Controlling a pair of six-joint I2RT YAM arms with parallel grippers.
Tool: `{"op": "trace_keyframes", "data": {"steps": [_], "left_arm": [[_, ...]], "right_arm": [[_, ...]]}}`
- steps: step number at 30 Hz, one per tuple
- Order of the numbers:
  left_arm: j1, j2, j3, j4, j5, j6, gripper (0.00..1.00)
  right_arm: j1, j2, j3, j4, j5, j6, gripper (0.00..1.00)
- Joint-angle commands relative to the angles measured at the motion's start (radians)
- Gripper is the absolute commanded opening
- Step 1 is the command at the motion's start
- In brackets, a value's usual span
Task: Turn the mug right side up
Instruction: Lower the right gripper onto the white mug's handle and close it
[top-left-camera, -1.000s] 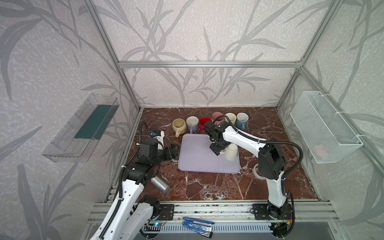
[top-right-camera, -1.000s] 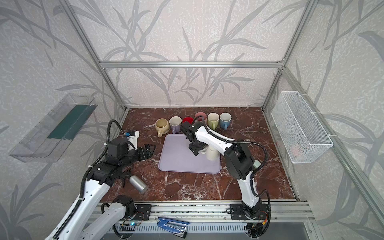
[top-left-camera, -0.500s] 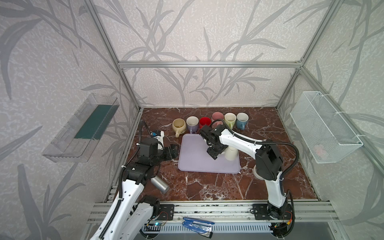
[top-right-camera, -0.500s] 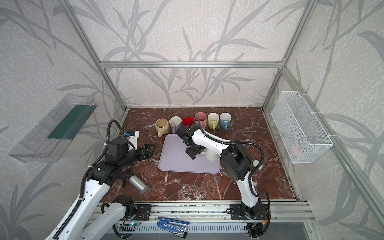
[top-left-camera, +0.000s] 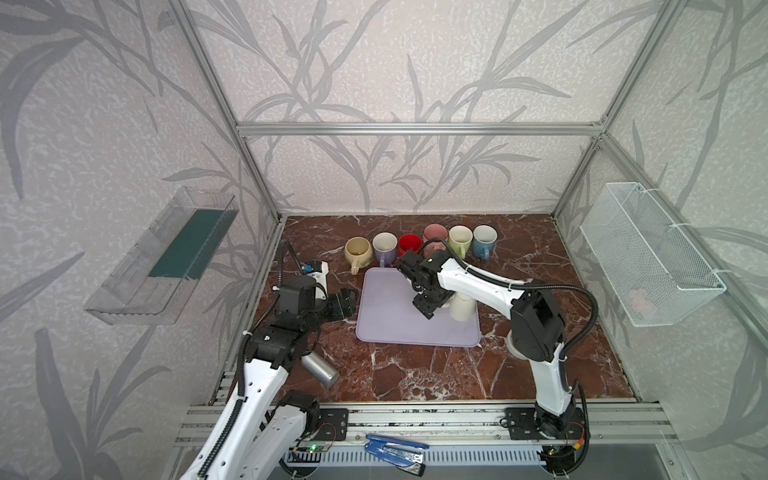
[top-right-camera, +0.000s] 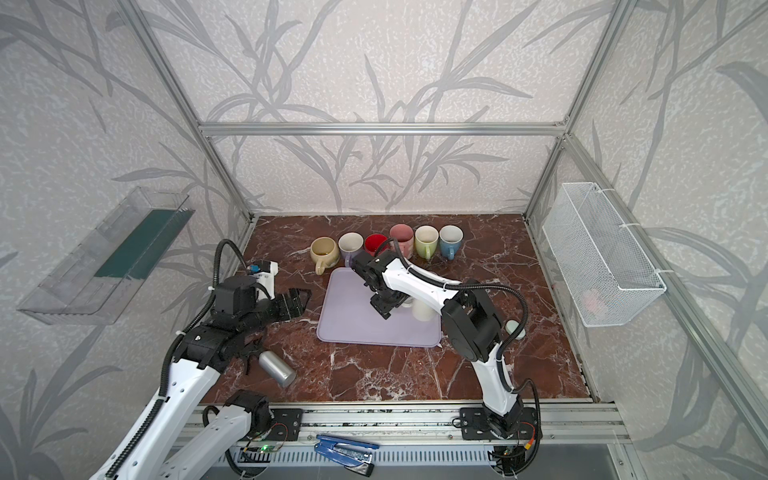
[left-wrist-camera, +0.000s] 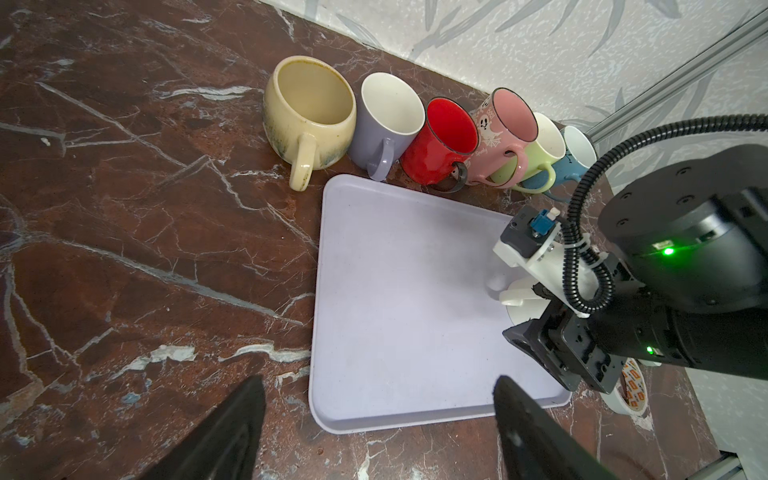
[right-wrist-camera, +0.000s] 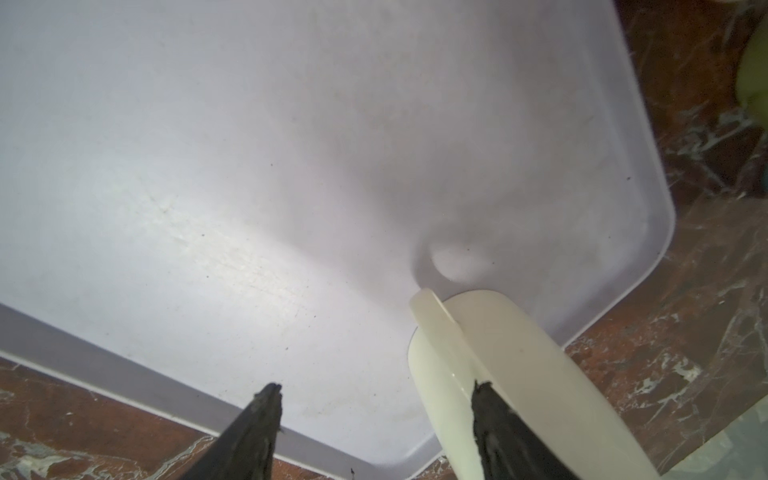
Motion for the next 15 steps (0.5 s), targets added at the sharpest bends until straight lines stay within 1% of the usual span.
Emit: {"op": "trace_keyframes", "data": {"steps": [1, 9, 15], "left_arm": [[-0.003, -0.006, -0.001, -0.011, -0.007, 0.017, 0.84], [-0.003, -0.002, -0.001, -0.012, -0.007, 0.017, 0.84], [-0.003, 0.0, -0.001, -0.012, -0.007, 0.017, 0.84]], "right_arm": [[-0.01, 0.028, 0.048, -0.033, 0.024, -0.012, 0.73], [-0.043, 0.096, 0.074, -0.027, 0.001, -0.022, 0.73], [-0.048, 0.108, 0.062, -0.031, -0.012, -0.023, 0.72]]}}
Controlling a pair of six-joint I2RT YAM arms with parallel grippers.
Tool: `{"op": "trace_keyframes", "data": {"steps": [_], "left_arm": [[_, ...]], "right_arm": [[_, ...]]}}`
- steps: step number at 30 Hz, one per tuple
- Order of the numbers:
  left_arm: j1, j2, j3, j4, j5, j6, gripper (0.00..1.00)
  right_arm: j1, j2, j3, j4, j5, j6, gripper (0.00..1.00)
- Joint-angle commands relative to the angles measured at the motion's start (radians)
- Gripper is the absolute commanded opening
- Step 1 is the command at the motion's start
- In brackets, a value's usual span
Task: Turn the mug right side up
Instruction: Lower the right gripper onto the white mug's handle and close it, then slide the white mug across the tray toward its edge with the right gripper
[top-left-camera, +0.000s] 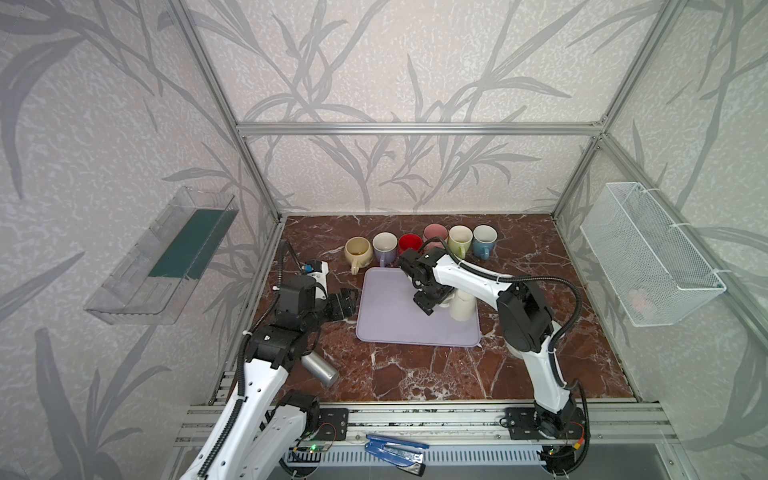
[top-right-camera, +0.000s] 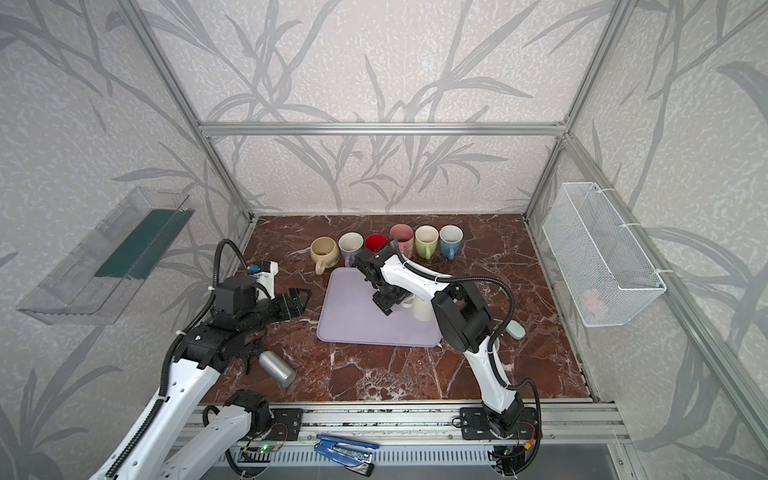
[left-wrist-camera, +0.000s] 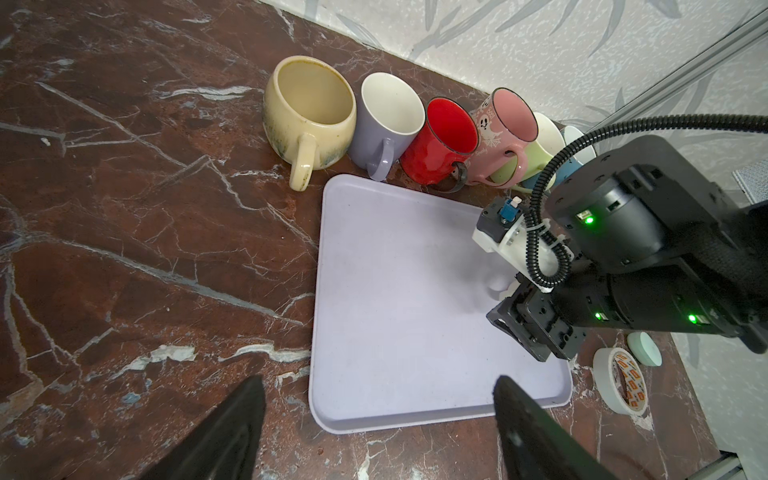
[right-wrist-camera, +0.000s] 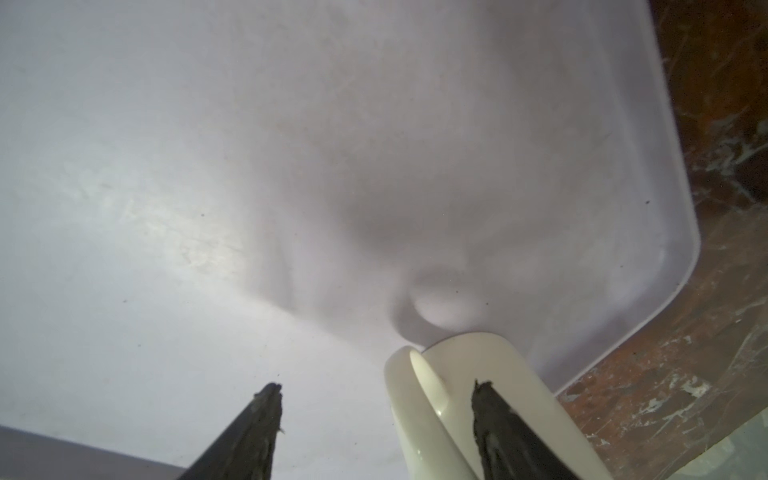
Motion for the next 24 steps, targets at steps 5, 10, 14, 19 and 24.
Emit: {"op": "trace_keyframes", "data": {"steps": [5, 10, 14, 19, 24], "left_arm": [[-0.003, 0.001, -0.002, -0.011, -0.007, 0.017, 0.84], [-0.003, 0.005, -0.003, -0.009, -0.006, 0.017, 0.84], [-0.003, 0.003, -0.002, -0.01, -0.007, 0.017, 0.84], [-0.003, 0.009, -0.004, -0.008, -0.006, 0.016, 0.84], [-0.003, 0.013, -0.005, -0.007, -0.004, 0.015, 0.84]], "right_arm": [[0.005, -0.03, -0.03, -0.013, -0.03, -0.003, 0.72], [0.014, -0.059, -0.07, -0.008, -0.038, 0.005, 0.72], [0.025, -0.099, -0.115, 0.005, -0.051, 0.016, 0.72], [0.039, -0.153, -0.165, 0.021, -0.066, 0.028, 0.72], [0.046, -0.205, -0.215, 0.028, -0.1, 0.034, 0.72]]}}
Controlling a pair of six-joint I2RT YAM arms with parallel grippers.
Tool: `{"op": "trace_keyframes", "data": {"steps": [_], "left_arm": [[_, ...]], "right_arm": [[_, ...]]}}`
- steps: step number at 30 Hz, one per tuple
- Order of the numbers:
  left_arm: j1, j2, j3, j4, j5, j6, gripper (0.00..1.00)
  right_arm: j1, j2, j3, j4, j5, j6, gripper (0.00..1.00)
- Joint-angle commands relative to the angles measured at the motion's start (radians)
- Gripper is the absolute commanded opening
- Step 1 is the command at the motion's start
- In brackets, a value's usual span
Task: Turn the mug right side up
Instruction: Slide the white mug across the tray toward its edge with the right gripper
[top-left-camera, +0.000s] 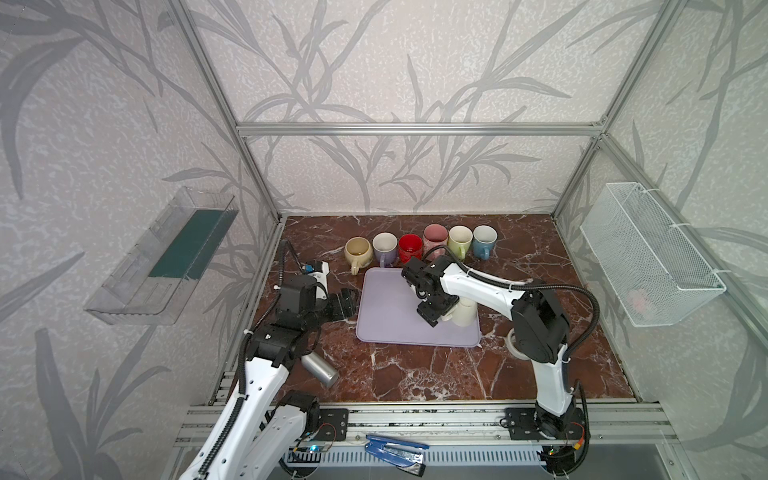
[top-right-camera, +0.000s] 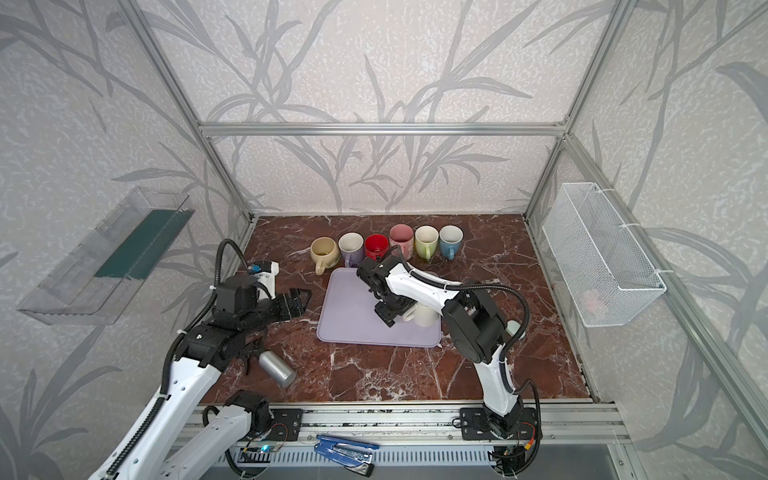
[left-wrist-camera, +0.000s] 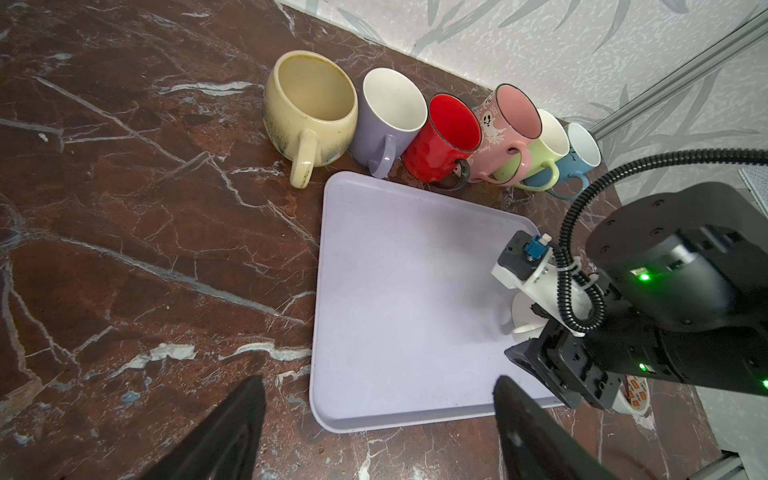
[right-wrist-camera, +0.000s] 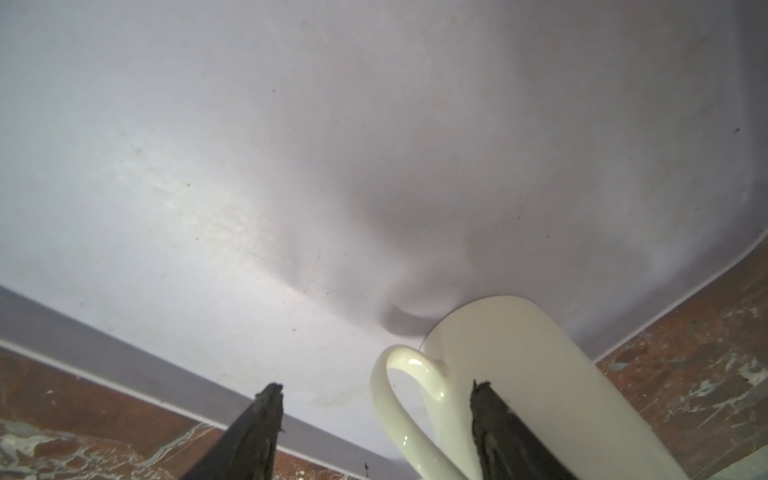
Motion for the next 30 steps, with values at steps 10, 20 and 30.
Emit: {"op": "trace_keyframes", "data": {"steps": [10, 20, 30], "left_arm": [[-0.003, 0.014, -0.006, -0.005, 0.005, 0.014, 0.84], [-0.003, 0.019, -0.006, -0.005, 0.014, 0.014, 0.84], [-0.003, 0.017, -0.007, -0.004, 0.012, 0.014, 0.84]], "right_arm": [[-0.01, -0.303, -0.143, 0.069, -0.106, 0.091, 0.72], [-0.133, -0.599, -0.418, 0.222, -0.206, 0.241, 0.75], [-0.203, -0.765, -0.657, 0.444, -0.211, 0.412, 0.83]]}}
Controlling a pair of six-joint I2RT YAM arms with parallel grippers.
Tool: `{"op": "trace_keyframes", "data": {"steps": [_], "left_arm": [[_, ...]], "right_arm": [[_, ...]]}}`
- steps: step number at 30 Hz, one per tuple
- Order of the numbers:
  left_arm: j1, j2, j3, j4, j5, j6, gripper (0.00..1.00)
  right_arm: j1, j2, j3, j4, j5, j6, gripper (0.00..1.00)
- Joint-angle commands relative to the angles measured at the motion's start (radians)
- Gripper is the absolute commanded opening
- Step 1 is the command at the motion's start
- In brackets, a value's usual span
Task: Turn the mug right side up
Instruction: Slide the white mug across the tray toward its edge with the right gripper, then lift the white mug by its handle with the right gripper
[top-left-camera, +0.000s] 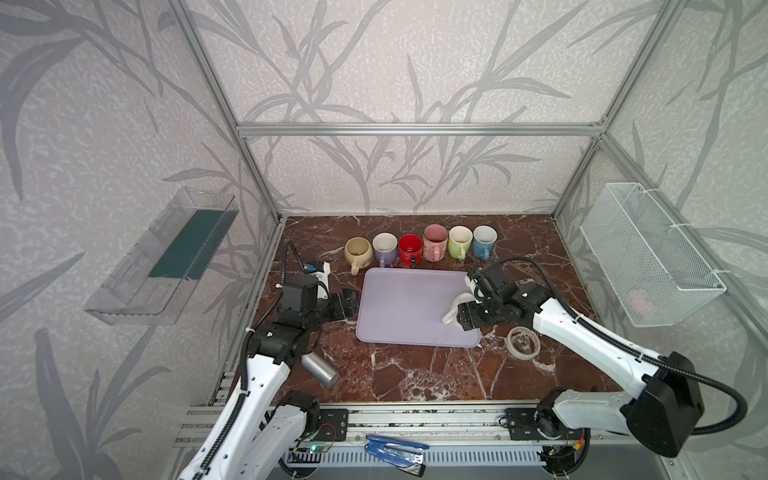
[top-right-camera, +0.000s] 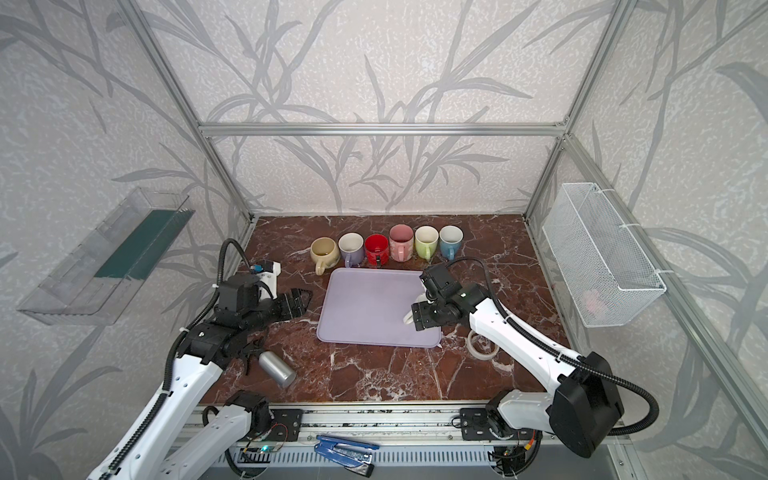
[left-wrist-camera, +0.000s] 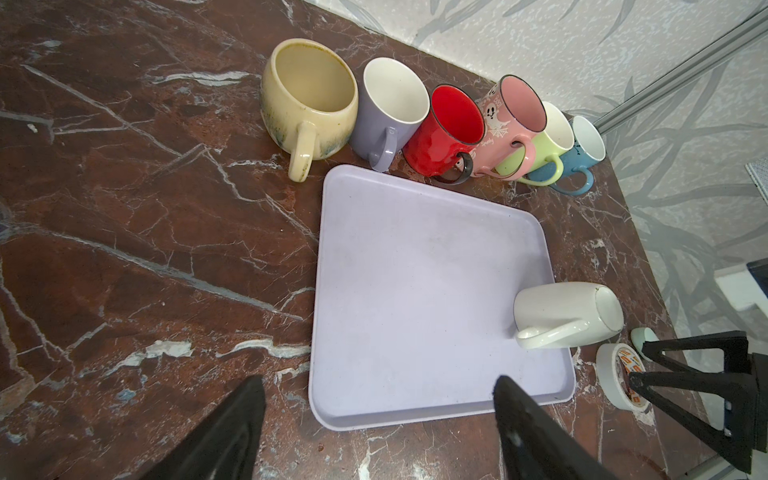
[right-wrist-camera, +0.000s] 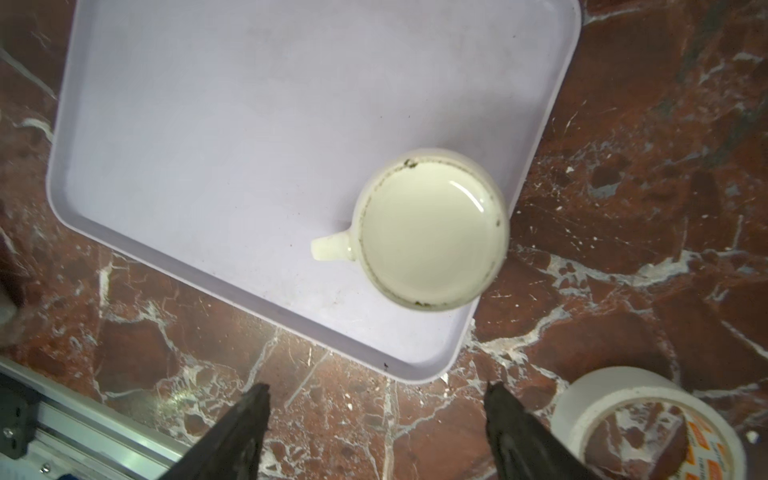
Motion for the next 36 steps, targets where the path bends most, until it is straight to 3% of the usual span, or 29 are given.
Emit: {"op": "trace_keyframes", "data": {"steps": [1, 12, 24, 36], "left_arm": [[-0.003, -0.002, -0.006, -0.004, 0.006, 0.014, 0.84], [-0.005, -0.01, -0.007, -0.006, 0.007, 0.014, 0.84], [-0.005, -0.016, -0.007, -0.006, 0.007, 0.015, 0.84], [-0.005, -0.017, -0.007, -0.007, 0.008, 0.015, 0.84]], "right_arm": [[-0.008, -0.018, -0.031, 0.11, -0.017, 0.088, 0.83], [-0.008, -0.028, -0.18, 0.359, 0.049, 0.389, 0.83], [-0.008, 0.095, -0.122, 0.405, 0.03, 0.373, 0.84], [-0.007, 0.263, 0.001, 0.382, 0.126, 0.348, 0.84]]}}
